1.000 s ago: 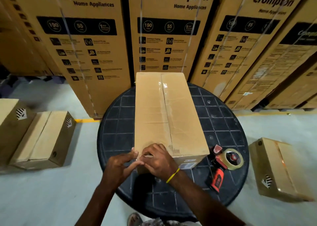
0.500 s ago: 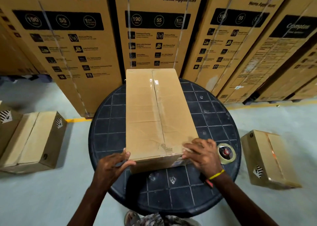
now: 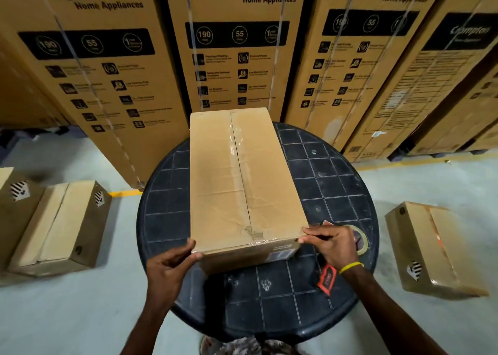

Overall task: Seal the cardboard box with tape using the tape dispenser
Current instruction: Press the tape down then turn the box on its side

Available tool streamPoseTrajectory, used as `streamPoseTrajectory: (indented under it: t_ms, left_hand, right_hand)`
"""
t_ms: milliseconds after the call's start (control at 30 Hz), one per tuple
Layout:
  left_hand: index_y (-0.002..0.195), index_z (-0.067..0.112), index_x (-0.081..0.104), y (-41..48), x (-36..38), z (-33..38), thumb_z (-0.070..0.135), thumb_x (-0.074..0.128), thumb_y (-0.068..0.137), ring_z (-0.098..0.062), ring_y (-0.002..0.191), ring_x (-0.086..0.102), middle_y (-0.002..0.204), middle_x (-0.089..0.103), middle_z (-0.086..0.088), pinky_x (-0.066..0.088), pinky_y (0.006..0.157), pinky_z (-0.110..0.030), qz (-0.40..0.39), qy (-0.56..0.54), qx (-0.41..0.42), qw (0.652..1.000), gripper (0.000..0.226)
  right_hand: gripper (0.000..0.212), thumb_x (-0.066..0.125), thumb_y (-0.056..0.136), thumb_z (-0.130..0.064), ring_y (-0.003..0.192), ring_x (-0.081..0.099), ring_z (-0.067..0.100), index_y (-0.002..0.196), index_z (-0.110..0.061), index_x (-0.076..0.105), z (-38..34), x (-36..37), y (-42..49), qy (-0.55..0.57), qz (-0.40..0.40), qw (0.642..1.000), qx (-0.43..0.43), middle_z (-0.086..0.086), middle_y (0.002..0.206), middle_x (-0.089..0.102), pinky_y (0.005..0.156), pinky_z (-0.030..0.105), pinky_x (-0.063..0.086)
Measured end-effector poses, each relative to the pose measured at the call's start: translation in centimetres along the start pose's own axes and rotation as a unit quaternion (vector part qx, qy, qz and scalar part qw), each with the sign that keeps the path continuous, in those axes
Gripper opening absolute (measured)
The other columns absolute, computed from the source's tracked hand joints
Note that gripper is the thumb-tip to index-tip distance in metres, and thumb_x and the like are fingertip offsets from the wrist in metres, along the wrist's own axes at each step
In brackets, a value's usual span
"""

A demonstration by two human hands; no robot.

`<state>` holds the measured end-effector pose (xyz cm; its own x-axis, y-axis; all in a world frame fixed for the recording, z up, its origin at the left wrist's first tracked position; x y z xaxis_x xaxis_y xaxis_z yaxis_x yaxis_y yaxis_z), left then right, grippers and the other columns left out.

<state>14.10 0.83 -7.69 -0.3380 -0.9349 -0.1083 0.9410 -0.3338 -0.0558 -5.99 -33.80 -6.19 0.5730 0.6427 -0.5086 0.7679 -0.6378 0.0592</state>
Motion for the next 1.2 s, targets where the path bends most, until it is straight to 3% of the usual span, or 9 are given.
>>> streamPoseTrajectory:
  t_ms: [300,367,467,533,633,733,900,1033,1200]
  left_hand:
    - [0.109,0.006,0.076,0.2,-0.6,-0.9,-0.006,0.073,0.084,-0.031,0.100,0.074,0.106,0.078,-0.015,0.060,0.091,-0.038,-0.027,-0.058,-0.143,0.988,0.028]
    - [0.098,0.012,0.080,0.6,-1.3,0.5,0.000,0.079,0.084,-0.028,0.093,0.076,0.094,0.080,-0.007,0.061,0.090,-0.045,0.028,0.074,-0.096,0.992,0.019]
    - [0.100,0.022,0.078,0.3,0.3,5.5,0.022,0.081,0.086,-0.024,0.089,0.074,0.095,0.078,0.003,0.057,0.081,-0.041,0.144,0.352,0.066,0.922,0.014]
    - [0.108,0.021,0.074,0.5,4.4,7.7,0.030,0.079,0.087,-0.024,0.094,0.071,0.105,0.076,0.000,0.057,0.083,-0.041,0.089,0.355,0.130,0.921,0.023]
    - [0.134,0.019,0.055,1.0,10.6,6.4,0.071,0.063,0.083,-0.030,0.130,0.054,0.141,0.059,-0.012,0.045,0.110,-0.045,-0.052,0.442,0.088,0.891,0.073]
    - [0.160,0.001,0.003,0.9,12.0,4.4,0.104,0.032,0.064,-0.038,0.156,-0.007,0.168,-0.005,-0.024,-0.006,0.125,-0.049,-0.067,0.530,0.003,0.845,0.143]
    - [0.157,-0.008,0.015,0.2,9.1,3.3,0.114,0.031,0.042,-0.046,0.155,0.003,0.165,0.009,-0.030,0.002,0.125,-0.057,-0.030,0.550,0.026,0.835,0.168]
    - [0.151,-0.012,0.033,0.2,7.2,1.3,0.101,0.039,0.057,-0.052,0.149,0.023,0.161,0.024,-0.031,0.020,0.118,-0.062,-0.083,0.577,0.079,0.808,0.147]
    - [0.152,-0.007,0.036,-1.5,3.3,-0.1,0.091,0.041,0.070,-0.046,0.151,0.024,0.163,0.027,-0.024,0.023,0.116,-0.054,-0.094,0.572,0.196,0.791,0.128]
  right_hand:
    - [0.034,0.085,0.064,-0.009,0.104,0.071,0.047,0.096,0.001,0.080,2.3,-0.1,0.4,0.283,-0.070,0.944,0.156,0.022,0.101,0.078,0.078,0.037,0.065]
    - [0.040,0.092,0.062,-0.019,0.102,0.073,0.042,0.096,-0.001,0.081,2.3,-0.3,0.3,0.289,-0.068,0.941,0.161,0.023,0.101,0.078,0.078,0.036,0.065]
    - [0.027,0.089,0.065,-0.013,0.095,0.076,0.036,0.090,-0.009,0.083,0.8,0.1,-0.2,0.255,-0.057,0.955,0.143,0.018,0.095,0.080,0.078,0.032,0.065]
    - [0.024,0.085,0.072,0.001,0.090,0.078,0.028,0.085,-0.019,0.085,0.0,1.3,-1.0,0.193,-0.066,0.972,0.120,0.008,0.091,0.081,0.079,0.028,0.064]
    - [0.028,0.084,0.079,0.001,0.087,0.078,0.009,0.087,-0.026,0.085,-2.0,4.2,-3.5,0.089,-0.126,0.984,0.085,-0.010,0.088,0.081,0.085,0.029,0.063]
    - [0.032,0.080,0.083,-0.020,0.094,0.071,-0.009,0.106,-0.042,0.079,-5.1,8.8,-7.1,0.010,-0.260,0.965,0.040,-0.025,0.102,0.076,0.089,0.020,0.058]
    - [0.046,0.059,0.098,-0.037,0.133,0.048,0.015,0.143,-0.046,0.052,-7.2,13.9,-10.6,-0.141,-0.462,0.875,0.041,-0.005,0.147,0.048,0.111,0.024,0.039]
    - [0.012,0.071,0.081,-0.057,0.082,0.070,0.006,0.074,-0.048,0.073,-11.5,11.7,-6.9,-0.030,-0.292,0.955,-0.032,-0.015,0.079,0.076,0.080,0.030,0.058]
    - [0.017,0.063,0.094,-0.036,0.083,0.068,0.010,0.093,-0.022,0.072,-16.8,14.9,-3.3,0.013,-0.218,0.961,-0.168,-0.007,0.088,0.074,0.079,0.031,0.056]
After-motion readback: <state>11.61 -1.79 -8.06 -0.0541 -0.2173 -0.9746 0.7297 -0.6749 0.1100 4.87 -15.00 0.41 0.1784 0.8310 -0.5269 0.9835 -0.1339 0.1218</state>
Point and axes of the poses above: each hand's wrist, its own y-axis towards the middle knuckle, its own x-axis out of the palm, z = x × y, the point moved 6 cm from there along y, towards the middle knuckle
